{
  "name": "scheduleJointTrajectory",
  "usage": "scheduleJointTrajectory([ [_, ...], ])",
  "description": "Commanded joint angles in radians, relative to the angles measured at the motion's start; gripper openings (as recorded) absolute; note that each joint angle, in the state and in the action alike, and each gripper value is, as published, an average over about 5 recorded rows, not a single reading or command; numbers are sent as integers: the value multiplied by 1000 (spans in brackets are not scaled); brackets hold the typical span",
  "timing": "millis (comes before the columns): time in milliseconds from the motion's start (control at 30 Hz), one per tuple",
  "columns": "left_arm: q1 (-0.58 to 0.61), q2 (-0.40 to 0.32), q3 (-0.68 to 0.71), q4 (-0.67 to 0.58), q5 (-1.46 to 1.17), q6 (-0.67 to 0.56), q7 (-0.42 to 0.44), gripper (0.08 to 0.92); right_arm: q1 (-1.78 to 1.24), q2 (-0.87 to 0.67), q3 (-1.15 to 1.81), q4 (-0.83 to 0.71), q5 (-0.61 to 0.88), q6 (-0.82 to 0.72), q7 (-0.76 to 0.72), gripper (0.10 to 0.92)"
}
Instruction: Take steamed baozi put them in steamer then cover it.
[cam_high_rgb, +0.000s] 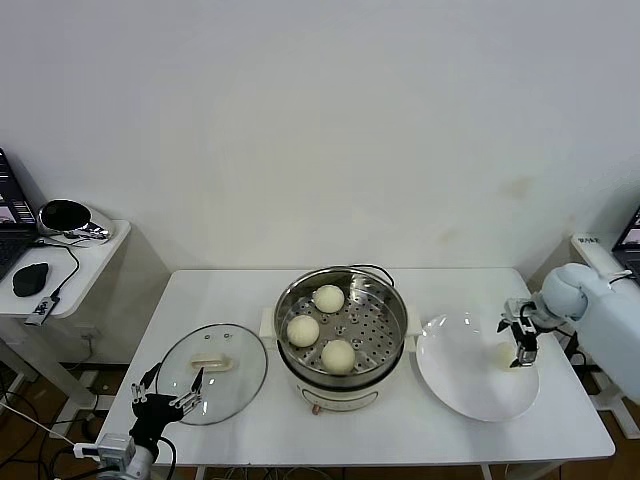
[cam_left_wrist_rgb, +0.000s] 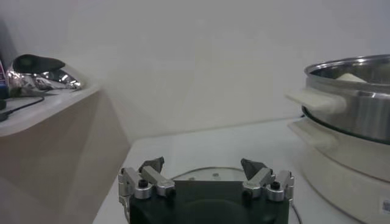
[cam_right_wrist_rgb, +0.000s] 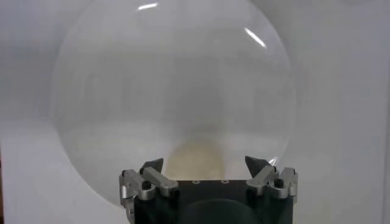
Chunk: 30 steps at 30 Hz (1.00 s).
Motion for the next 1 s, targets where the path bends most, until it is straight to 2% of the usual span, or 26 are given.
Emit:
scheduleJointTrajectory([
  [33,-1,0,1,2,5,1,0,823,-22,30,16,-47,-67,41,16,823],
  [700,-1,3,2,12,4,-2,-1,823,-49,51,34,-79,-80,38,57,812],
  [1000,-1,2,4,12,4,-2,-1,823,-43,44,40,-76,-49,25,57,592],
])
